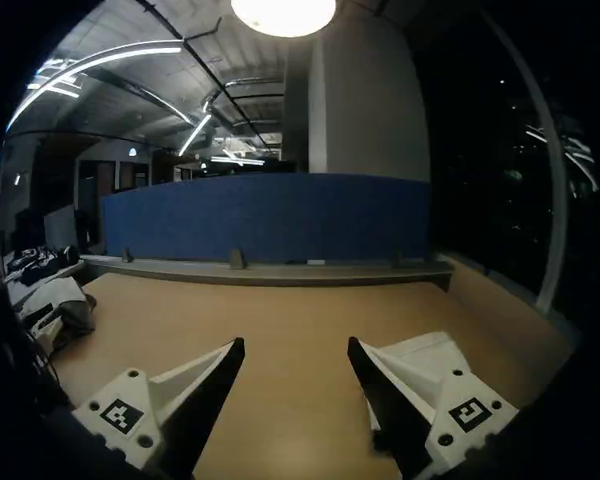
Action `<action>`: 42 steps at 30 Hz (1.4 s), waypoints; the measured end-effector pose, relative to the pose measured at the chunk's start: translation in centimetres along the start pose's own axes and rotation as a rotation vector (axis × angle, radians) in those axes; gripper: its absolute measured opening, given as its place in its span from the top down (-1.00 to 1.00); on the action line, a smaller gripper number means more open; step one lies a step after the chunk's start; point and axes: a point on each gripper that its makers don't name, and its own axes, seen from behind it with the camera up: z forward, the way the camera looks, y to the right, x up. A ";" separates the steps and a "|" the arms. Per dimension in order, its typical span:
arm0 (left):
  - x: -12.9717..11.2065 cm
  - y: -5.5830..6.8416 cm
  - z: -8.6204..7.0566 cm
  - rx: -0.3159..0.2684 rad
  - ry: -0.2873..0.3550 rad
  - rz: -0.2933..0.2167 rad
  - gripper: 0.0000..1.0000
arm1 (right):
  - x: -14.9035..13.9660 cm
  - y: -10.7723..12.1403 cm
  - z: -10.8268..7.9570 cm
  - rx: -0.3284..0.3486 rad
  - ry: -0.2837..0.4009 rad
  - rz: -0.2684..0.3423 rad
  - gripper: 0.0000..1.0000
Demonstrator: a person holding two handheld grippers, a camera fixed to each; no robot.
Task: Fold towel
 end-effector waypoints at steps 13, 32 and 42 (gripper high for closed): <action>-1.6 -0.5 0.9 -0.001 0.010 -0.013 -0.88 | 0.6 -1.2 1.0 0.022 0.014 -0.027 -1.00; -1.4 -1.8 0.6 0.015 0.032 -0.053 -0.88 | 2.2 0.9 1.3 -0.002 0.108 -0.020 -1.00; -1.3 -1.8 0.5 0.015 0.032 -0.052 -0.88 | 1.2 3.7 0.9 -0.022 0.195 0.020 -1.00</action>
